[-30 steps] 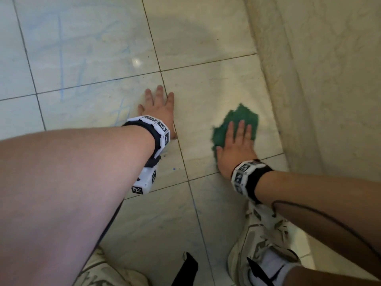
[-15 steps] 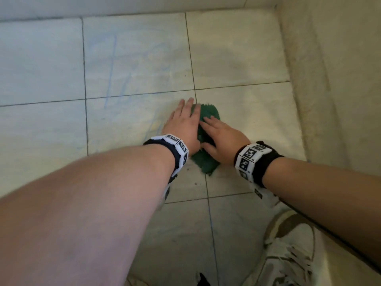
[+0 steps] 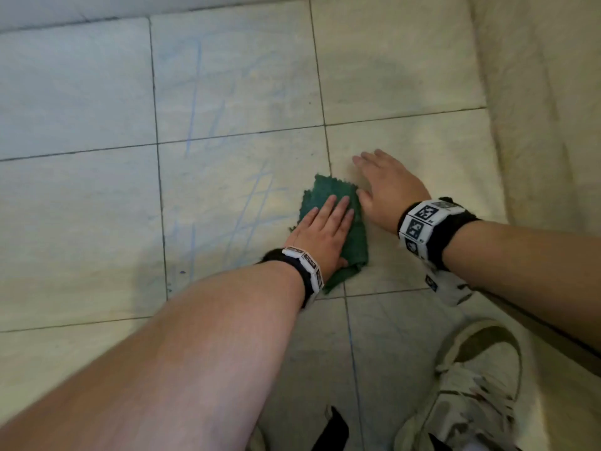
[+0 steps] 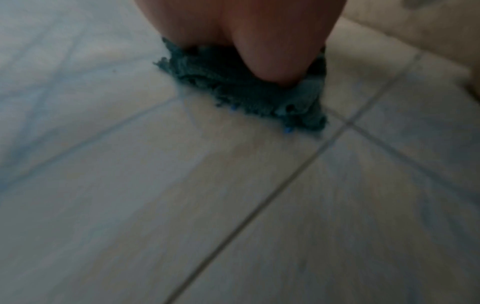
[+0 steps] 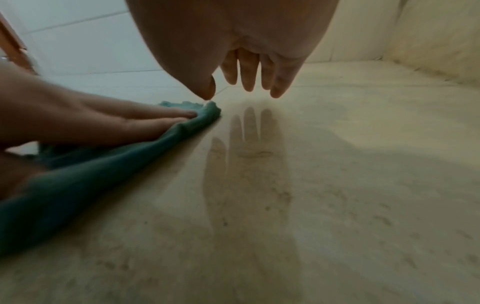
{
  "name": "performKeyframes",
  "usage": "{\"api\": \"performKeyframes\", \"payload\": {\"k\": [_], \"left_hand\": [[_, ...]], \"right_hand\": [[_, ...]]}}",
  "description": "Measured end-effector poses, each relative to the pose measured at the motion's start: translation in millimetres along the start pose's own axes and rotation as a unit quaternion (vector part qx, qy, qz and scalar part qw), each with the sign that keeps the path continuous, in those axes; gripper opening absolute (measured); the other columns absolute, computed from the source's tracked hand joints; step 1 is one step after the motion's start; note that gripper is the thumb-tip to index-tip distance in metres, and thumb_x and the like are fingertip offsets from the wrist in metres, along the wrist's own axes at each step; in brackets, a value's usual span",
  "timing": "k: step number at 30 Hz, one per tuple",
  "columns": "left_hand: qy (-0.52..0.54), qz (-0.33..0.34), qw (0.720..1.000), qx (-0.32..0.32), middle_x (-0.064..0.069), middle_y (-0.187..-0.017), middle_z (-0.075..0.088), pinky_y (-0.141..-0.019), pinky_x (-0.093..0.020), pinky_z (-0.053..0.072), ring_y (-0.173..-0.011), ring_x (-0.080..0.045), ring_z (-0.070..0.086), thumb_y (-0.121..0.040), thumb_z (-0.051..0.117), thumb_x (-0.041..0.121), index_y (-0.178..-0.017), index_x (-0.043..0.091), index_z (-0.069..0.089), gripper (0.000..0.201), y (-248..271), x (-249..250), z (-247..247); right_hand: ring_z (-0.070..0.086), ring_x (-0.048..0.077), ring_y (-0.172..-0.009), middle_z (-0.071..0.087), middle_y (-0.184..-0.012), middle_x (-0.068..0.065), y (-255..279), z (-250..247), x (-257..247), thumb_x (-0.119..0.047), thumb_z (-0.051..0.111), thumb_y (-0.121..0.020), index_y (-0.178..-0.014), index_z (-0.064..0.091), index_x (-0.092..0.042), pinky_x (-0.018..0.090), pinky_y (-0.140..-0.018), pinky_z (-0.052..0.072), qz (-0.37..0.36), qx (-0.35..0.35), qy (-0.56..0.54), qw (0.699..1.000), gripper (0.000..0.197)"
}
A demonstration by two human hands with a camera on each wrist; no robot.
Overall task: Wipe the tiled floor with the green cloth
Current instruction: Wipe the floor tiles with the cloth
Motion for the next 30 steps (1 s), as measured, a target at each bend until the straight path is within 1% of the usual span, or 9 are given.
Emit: {"api": "performKeyframes", "payload": {"k": [2,6,9,11,14,19,25,27,30], "left_hand": [[-0.023,0.033,0.999,-0.021,-0.009,-0.162,-0.023,-0.121,-0.041,-0.004,-0.150,-0.027,-0.018,-0.097,0.046,0.057,-0.156,0.011,-0.014,0.096,16.6,-3.4,16.5],[0.024,0.007,0.999,-0.040,-0.003,-0.161,-0.027,-0.122,-0.040,-0.003,-0.149,-0.023,-0.021,-0.095,0.051,0.055,-0.156,0.017,-0.015,0.097,41.2,-46.3,27.8],[0.072,-0.083,0.993,-0.040,0.000,-0.160,-0.030,-0.124,-0.041,0.001,-0.149,-0.021,-0.022,-0.094,0.056,0.051,-0.156,0.020,-0.016,0.099,79.2,-119.0,36.6],[0.089,-0.154,0.982,-0.064,-0.002,-0.159,-0.032,-0.124,-0.043,0.004,-0.149,-0.023,-0.023,-0.094,0.057,0.050,-0.155,0.019,-0.017,0.101,109.9,-171.9,49.1],[0.093,-0.205,0.970,-0.090,-0.005,-0.158,-0.035,-0.124,-0.044,0.005,-0.148,-0.026,-0.024,-0.094,0.058,0.049,-0.155,0.015,-0.018,0.103,137.4,-209.1,65.5],[0.103,-0.210,0.969,-0.084,-0.010,-0.157,-0.035,-0.122,-0.049,0.001,-0.147,-0.032,-0.025,-0.094,0.057,0.048,-0.153,0.011,-0.021,0.105,118.1,-160.3,62.6],[0.083,-0.074,0.989,-0.097,-0.009,-0.157,-0.034,-0.119,-0.054,-0.007,-0.146,-0.032,-0.028,-0.095,0.057,0.048,-0.154,0.013,-0.019,0.102,79.7,-35.3,61.4],[0.080,-0.067,0.991,-0.089,-0.007,-0.158,-0.034,-0.119,-0.051,-0.007,-0.146,-0.029,-0.028,-0.094,0.056,0.050,-0.154,0.016,-0.020,0.103,80.9,-32.7,62.7],[0.103,-0.105,0.987,-0.067,-0.005,-0.157,-0.035,-0.121,-0.047,-0.006,-0.146,-0.026,-0.029,-0.095,0.054,0.052,-0.153,0.018,-0.022,0.102,100.5,-77.4,66.4]], "right_hand": [[0.013,0.022,-0.152,0.023,-0.164,0.005,-2.8,5.5,-11.9,-0.022,0.049,-0.099,-0.157,0.023,-0.015,0.035,-0.122,0.014,-0.019,-0.004,0.004,1.000,0.064],[0.009,0.025,-0.153,0.019,-0.165,0.007,-6.3,16.5,-39.6,-0.030,0.051,-0.098,-0.158,0.020,-0.015,0.038,-0.123,0.014,-0.077,-0.021,0.038,0.996,0.069],[-0.001,0.029,-0.153,0.006,-0.166,0.010,-7.1,24.9,-56.6,-0.044,0.054,-0.096,-0.159,0.008,-0.014,0.038,-0.123,0.007,-0.088,-0.060,0.084,0.991,0.084],[-0.005,0.029,-0.153,0.000,-0.167,0.009,-7.0,28.9,-62.6,-0.053,0.055,-0.092,-0.159,0.002,-0.016,0.042,-0.125,0.009,-0.070,-0.069,0.089,0.991,0.093],[-0.009,0.029,-0.153,-0.006,-0.167,0.008,-7.3,36.7,-66.7,-0.060,0.056,-0.089,-0.159,-0.002,-0.018,0.045,-0.124,0.009,-0.048,-0.073,0.082,0.993,0.100],[-0.011,0.029,-0.153,-0.011,-0.166,0.008,-5.8,38.1,-64.2,-0.059,0.058,-0.088,-0.159,-0.005,-0.018,0.044,-0.124,0.009,-0.042,-0.072,0.087,0.993,0.103],[-0.009,0.030,-0.153,-0.009,-0.166,0.010,-4.5,36.7,-60.2,-0.055,0.056,-0.090,-0.159,-0.003,-0.016,0.042,-0.125,0.007,-0.055,-0.066,0.098,0.992,0.099],[-0.008,0.030,-0.153,-0.007,-0.167,0.010,-6.5,36.1,-61.4,-0.054,0.056,-0.091,-0.159,-0.001,-0.015,0.042,-0.125,0.007,-0.059,-0.054,0.095,0.992,0.097],[-0.009,0.029,-0.153,-0.007,-0.167,0.010,-7.4,35.9,-64.9,-0.053,0.055,-0.091,-0.159,-0.001,-0.015,0.041,-0.124,0.006,-0.058,-0.056,0.084,0.993,0.096]]}}
Point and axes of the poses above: each hand's wrist, its own y-axis away from the middle knuckle, its own z-axis out of the palm, x = y × z, the point moved 7 cm from there along -y, towards the middle knuckle
